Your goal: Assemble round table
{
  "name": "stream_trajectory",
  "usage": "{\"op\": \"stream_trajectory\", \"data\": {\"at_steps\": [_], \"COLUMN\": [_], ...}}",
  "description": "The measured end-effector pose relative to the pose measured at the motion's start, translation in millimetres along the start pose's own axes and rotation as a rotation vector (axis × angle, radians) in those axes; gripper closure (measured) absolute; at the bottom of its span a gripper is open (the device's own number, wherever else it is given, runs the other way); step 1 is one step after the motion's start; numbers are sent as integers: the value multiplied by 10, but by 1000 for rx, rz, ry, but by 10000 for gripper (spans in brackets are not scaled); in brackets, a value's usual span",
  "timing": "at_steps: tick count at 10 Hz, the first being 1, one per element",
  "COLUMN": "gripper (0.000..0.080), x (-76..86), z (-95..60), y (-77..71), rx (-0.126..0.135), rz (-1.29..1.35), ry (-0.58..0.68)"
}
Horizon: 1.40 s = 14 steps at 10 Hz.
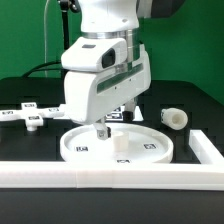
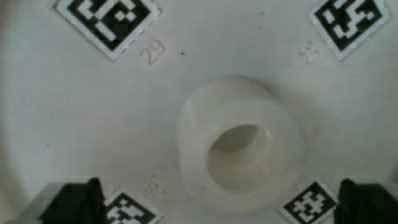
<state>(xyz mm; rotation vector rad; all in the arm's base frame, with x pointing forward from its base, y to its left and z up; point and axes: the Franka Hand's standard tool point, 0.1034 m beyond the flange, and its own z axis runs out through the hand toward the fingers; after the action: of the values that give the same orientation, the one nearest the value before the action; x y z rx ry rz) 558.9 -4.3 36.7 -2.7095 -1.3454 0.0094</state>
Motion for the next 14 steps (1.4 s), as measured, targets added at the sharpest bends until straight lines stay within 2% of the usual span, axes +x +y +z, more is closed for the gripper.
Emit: {"op": "stream_trajectory", "data": {"at_steps": [2, 8, 9, 10, 11, 14], "gripper": [150, 150, 247, 247, 386, 386], "x": [-24, -82, -90, -92, -86, -84], "z": [91, 215, 238, 245, 234, 231], "y": [-32, -34, -43, -46, -38, -34], "rx": [12, 13, 16, 18, 15, 14], "rz": [4, 9, 10, 11, 11, 11], "ry": [-7, -7, -10, -10, -9, -8]}}
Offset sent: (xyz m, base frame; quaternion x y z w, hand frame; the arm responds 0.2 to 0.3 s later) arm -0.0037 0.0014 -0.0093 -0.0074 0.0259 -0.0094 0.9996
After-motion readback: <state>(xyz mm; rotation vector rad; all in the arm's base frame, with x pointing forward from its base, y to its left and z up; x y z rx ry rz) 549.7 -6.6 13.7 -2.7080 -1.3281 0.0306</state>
